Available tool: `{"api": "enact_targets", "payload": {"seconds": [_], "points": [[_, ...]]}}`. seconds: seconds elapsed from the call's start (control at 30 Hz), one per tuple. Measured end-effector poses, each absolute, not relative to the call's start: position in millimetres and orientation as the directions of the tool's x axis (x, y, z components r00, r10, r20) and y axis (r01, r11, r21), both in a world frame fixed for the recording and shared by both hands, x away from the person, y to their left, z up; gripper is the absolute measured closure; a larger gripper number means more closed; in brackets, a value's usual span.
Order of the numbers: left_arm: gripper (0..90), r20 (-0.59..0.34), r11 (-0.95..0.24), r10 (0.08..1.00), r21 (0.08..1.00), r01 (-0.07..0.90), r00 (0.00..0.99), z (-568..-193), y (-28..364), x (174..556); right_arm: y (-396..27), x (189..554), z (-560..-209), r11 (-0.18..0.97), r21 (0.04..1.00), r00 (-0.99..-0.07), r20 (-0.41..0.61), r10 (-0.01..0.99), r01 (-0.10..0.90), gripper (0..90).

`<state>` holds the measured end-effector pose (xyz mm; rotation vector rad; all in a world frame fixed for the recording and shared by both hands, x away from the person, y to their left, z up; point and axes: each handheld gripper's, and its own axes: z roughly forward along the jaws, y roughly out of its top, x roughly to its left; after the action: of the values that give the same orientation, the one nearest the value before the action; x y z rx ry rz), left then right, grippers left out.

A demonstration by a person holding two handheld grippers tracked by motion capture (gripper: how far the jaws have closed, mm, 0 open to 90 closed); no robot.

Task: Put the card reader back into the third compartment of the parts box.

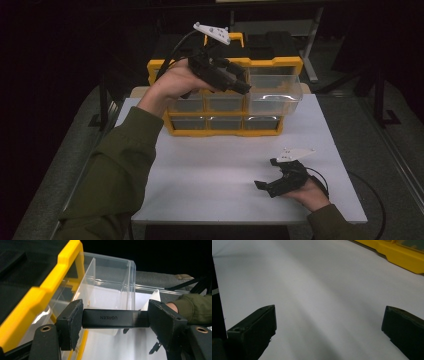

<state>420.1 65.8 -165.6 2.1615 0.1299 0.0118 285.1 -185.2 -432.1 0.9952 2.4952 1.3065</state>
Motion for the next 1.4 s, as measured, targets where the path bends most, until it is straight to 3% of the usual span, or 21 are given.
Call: {"api": "enact_targets", "payload": {"seconds": [0.67, 0.8, 1.4], "points": [[30.1, -0.039, -0.558, 0.101, 0.825, 0.089, 0.994, -174.2, 21.7, 435.8, -186.0, 284.1, -431.3, 0.395, 0.783, -0.771, 0.164, 0.615, 0.481, 0.0], [22.4, -0.04, -0.541, 0.118, 0.835, 0.098, 0.992, -174.9, 18.2, 436.0, -186.4, 283.5, -431.0, 0.391, 0.784, -0.77, 0.166, 0.616, 0.482, 0.0], [12.5, -0.02, -0.525, 0.182, 0.843, 0.115, 0.983, -182.4, 71.9, 419.2, -190.2, 281.2, -433.2, 0.39, 0.781, -0.764, 0.166, 0.624, 0.488, 0.0]]}}
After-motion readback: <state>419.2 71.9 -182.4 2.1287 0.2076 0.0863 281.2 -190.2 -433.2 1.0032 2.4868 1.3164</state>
